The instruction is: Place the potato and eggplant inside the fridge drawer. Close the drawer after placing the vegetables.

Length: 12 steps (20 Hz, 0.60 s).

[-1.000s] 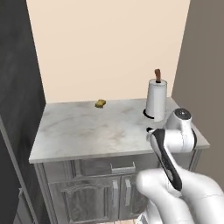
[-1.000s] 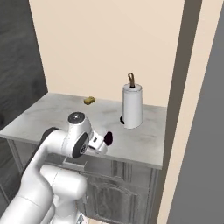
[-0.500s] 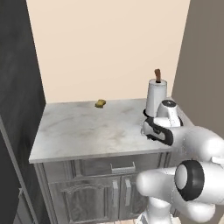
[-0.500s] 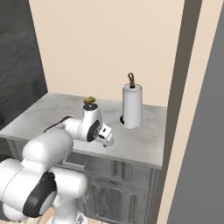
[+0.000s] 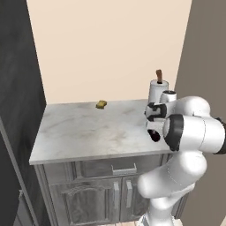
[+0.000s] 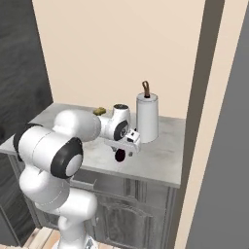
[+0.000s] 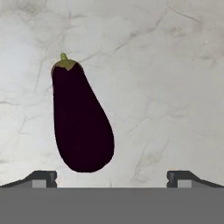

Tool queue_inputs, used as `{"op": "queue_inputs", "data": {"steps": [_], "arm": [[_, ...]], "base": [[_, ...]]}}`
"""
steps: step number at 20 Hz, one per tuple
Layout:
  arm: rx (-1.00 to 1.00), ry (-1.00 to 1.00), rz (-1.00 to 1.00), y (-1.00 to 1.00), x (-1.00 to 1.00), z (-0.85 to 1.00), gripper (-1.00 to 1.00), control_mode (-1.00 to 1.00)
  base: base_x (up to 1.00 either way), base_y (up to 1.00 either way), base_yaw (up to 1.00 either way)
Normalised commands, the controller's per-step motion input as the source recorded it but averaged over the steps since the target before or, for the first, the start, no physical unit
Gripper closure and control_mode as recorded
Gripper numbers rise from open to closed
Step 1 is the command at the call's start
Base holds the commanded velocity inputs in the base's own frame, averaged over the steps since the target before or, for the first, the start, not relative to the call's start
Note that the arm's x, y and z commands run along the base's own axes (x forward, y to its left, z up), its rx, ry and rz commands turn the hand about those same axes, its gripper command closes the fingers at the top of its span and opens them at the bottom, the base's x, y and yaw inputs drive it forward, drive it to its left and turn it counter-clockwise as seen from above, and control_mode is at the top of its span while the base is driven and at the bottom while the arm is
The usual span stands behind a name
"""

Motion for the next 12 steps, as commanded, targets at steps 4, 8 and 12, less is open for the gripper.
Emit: {"op": "queue_inputs", "data": {"steps": [4, 8, 12], "arm": [[0.00, 0.00, 0.08, 0.23, 0.19, -0.44, -1.00, -1.00], [0.00, 0.00, 0.11, 0.27, 0.21, -0.37, -1.00, -1.00], [0.00, -0.01, 0.14, 0.06, 0.06, -0.29, -1.00, -1.00]], "base": [[0.00, 0.00, 0.00], [0.00, 0.00, 0.00], [0.00, 0.00, 0.00]]}}
